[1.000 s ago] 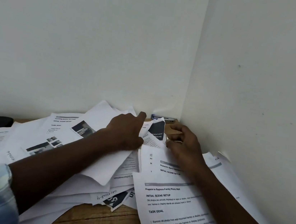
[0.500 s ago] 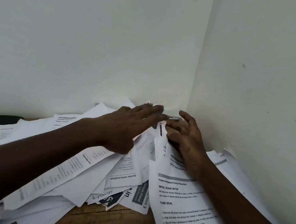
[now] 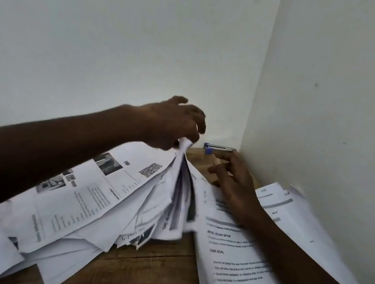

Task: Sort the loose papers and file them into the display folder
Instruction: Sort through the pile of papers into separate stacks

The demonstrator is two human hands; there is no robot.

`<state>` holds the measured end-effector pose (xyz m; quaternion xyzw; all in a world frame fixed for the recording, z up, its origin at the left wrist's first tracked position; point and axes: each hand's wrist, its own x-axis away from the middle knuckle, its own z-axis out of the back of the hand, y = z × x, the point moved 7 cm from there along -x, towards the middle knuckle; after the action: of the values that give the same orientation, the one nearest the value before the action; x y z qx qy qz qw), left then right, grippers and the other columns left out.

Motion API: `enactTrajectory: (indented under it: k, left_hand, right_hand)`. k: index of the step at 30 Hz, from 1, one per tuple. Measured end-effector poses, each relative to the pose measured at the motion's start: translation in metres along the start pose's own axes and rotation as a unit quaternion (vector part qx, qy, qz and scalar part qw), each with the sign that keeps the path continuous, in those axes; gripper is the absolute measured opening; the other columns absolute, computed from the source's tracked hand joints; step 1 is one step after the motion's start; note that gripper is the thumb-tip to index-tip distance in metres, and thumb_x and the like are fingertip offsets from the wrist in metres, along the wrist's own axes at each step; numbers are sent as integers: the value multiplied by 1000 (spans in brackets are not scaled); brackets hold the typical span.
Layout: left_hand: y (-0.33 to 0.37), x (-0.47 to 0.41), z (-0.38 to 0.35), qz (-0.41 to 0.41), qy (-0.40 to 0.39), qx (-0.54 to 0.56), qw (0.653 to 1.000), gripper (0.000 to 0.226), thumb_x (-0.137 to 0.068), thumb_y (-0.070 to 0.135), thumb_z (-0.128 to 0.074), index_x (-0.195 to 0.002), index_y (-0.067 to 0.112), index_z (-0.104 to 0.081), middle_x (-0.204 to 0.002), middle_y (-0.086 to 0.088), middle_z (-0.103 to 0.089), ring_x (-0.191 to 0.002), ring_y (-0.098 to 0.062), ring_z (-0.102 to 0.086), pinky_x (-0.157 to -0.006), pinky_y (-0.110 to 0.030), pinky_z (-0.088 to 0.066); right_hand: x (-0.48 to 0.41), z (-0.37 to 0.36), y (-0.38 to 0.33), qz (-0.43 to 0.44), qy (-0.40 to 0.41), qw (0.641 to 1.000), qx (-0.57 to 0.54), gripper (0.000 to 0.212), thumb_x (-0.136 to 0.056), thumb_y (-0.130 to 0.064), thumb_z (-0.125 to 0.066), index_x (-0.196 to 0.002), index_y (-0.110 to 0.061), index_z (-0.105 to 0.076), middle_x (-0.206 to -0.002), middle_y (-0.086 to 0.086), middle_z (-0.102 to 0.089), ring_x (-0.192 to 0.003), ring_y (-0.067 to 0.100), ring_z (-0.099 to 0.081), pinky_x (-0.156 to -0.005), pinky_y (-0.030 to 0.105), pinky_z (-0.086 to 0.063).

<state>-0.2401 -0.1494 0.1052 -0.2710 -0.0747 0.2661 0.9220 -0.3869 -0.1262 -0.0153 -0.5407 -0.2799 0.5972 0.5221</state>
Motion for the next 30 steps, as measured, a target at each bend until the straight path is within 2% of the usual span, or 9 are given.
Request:
enactTrajectory:
  k: [4, 8, 10, 13, 16, 20, 23, 25, 30]
  left_hand:
    - [-40, 26, 28, 32, 47, 79, 995, 31, -73, 5, -65, -72, 36, -62, -137, 1, -61, -139, -26, -47, -95, -52, -49]
    - [-58, 35, 30, 80, 80, 198, 974, 33, -70, 4, -64, -69, 37, -66, -130, 1, -61, -126, -21, -52, -94, -46, -50]
    - [-50, 31, 25, 87, 82, 216, 969, 28, -71, 5, -63, -72, 32, -70, -129, 1, -61, -123, -20, -52, -91, -44, -51]
    - [-39, 25, 13, 97, 65, 163, 980, 27, -79, 3, -61, -77, 29, -69, -136, 6, -55, -129, -16, -47, -77, -33, -47]
    - [-34, 25, 1, 90, 64, 144, 983, 32, -79, 3, -65, -76, 35, -62, -140, 12, -52, -130, -11, -45, -68, -27, -37]
    - [-27, 30, -19, 90, 55, 158, 982, 36, -75, 4, -69, -79, 38, -59, -142, 16, -49, -131, -9, -43, -78, -33, -49]
    - [-20, 33, -33, 86, 56, 169, 980, 38, -74, 4, -70, -82, 40, -58, -142, 17, -48, -131, -9, -43, -80, -35, -51]
    - [-18, 36, -40, 82, 67, 176, 979, 40, -73, 3, -71, -83, 39, -57, -141, 18, -49, -130, -9, -44, -78, -36, -51]
    - [-19, 50, -41, 64, 124, 208, 968, 32, -72, 5, -70, -88, 31, -62, -136, 15, -53, -124, -9, -46, -74, -37, -52]
  right_hand:
    - [4, -6, -3, 10, -19, 1000, 16, 35, -106, -46, -49, -96, -21, -71, -83, -4, -75, -70, 21, -73, -83, 55, -58]
    - [2, -9, -7, -16, -39, 999, -25, 51, -100, -57, -48, -93, -14, -73, -86, 1, -77, -76, 23, -73, -75, 44, -55]
    - [-1, -3, -6, -21, -8, 1000, 2, 50, -99, -57, -50, -92, -15, -75, -85, 1, -76, -82, 22, -72, -78, 42, -54]
    - [-2, 11, -10, 36, 59, 979, 193, 15, -98, -25, -59, -101, -18, -72, -97, 0, -74, -95, 22, -68, -88, 39, -52]
    - [-4, 17, 0, -12, 37, 959, 282, 30, -93, -10, -54, -120, -16, -67, -111, 5, -71, -107, 27, -65, -92, 36, -49]
    - [-4, 15, 10, -69, -14, 949, 308, 33, -93, -11, -52, -120, -19, -69, -115, 3, -73, -114, 24, -64, -99, 35, -49]
    - [-4, 10, 13, -94, -29, 953, 286, 19, -90, -36, -61, -101, -27, -74, -99, -9, -74, -104, 18, -68, -93, 34, -52]
    - [-3, 6, 16, -101, -37, 955, 277, 24, -85, -52, -69, -97, -31, -72, -90, -15, -71, -97, 13, -67, -93, 34, -52]
    - [0, 1, 16, -95, -4, 974, 205, 22, -80, -32, -82, -99, -36, -73, -79, -15, -70, -88, 9, -69, -94, 41, -54]
